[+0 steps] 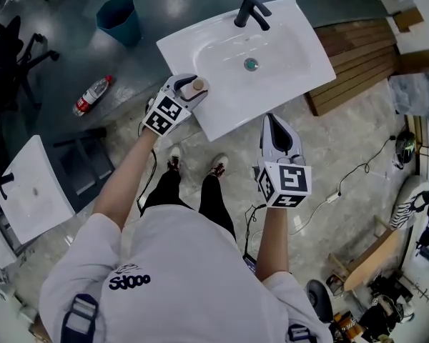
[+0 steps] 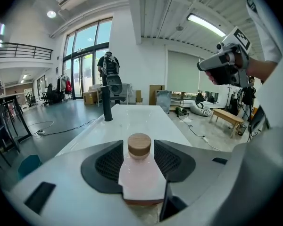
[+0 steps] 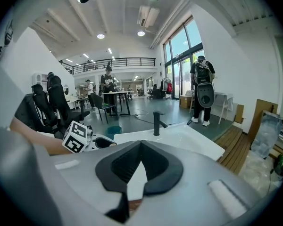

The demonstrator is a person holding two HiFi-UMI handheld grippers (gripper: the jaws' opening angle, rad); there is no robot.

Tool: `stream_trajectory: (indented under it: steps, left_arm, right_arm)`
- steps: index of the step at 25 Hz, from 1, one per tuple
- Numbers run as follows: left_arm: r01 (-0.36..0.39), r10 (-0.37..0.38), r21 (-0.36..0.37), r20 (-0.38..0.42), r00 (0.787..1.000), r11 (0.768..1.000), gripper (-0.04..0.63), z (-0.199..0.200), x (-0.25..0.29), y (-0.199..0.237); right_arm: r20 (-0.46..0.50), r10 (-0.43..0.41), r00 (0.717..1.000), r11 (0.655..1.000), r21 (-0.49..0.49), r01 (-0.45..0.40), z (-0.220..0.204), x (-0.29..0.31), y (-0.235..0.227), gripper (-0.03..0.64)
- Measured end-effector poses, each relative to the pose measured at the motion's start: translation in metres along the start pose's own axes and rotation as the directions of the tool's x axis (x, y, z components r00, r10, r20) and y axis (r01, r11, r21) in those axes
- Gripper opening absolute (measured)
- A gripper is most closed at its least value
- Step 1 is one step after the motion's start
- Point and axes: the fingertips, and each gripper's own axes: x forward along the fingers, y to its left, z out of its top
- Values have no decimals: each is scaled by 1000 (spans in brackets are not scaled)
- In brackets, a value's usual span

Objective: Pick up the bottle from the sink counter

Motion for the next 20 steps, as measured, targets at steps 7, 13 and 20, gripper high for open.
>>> stream_trajectory:
  steps: [7,13,20]
  left_arm:
    - [-19,20,-13,50,999,1000,204,-1,14,-3]
    - [-82,85,-55,57,995,995,132,-1,19,3]
    - [-100,102,-58,35,994,993,129,-4,20,4]
  right_arm:
    - [-17,-13,1000,1000,20,14,-9,-1,-1,11]
    - [-32,-22,999,999,24,23,-16,-5,-4,11]
    - [-22,-30,999,999,20,31,-13,-6,-7,11]
